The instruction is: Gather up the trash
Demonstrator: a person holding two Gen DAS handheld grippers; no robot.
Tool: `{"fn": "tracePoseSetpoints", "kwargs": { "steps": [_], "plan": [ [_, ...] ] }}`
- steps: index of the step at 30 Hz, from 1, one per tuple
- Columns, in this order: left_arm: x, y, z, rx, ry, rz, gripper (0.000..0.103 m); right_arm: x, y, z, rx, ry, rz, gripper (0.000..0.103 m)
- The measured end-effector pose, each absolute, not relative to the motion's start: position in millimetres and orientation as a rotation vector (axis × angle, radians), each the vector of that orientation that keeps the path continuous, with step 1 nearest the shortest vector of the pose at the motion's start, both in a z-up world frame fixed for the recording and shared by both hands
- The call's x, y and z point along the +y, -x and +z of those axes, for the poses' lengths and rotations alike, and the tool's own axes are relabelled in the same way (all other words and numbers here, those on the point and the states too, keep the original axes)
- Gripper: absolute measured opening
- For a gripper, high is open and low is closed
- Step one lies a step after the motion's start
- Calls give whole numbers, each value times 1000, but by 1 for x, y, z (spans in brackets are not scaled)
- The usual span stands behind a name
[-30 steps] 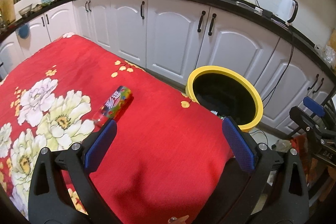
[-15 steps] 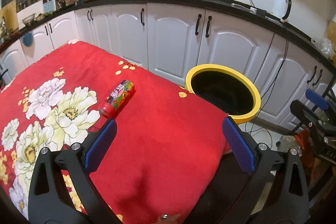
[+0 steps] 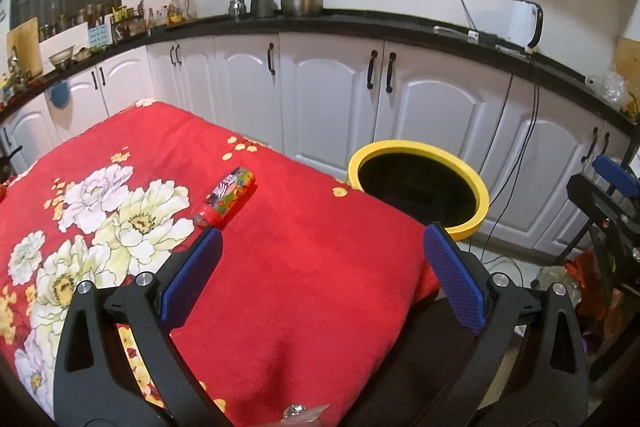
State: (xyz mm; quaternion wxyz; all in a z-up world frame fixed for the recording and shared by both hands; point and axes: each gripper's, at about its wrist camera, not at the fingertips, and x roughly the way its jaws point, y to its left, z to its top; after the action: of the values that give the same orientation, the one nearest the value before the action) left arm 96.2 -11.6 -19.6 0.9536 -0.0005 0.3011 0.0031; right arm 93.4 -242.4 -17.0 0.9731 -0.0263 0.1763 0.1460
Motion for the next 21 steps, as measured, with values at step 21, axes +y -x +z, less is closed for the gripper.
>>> {"fn": "tracePoseSetpoints", "kwargs": {
  "steps": [21],
  "plan": [
    [-17,-59,-8,434,15,-40,92,-244,-58,-14,176,19,294,97]
  ]
}}
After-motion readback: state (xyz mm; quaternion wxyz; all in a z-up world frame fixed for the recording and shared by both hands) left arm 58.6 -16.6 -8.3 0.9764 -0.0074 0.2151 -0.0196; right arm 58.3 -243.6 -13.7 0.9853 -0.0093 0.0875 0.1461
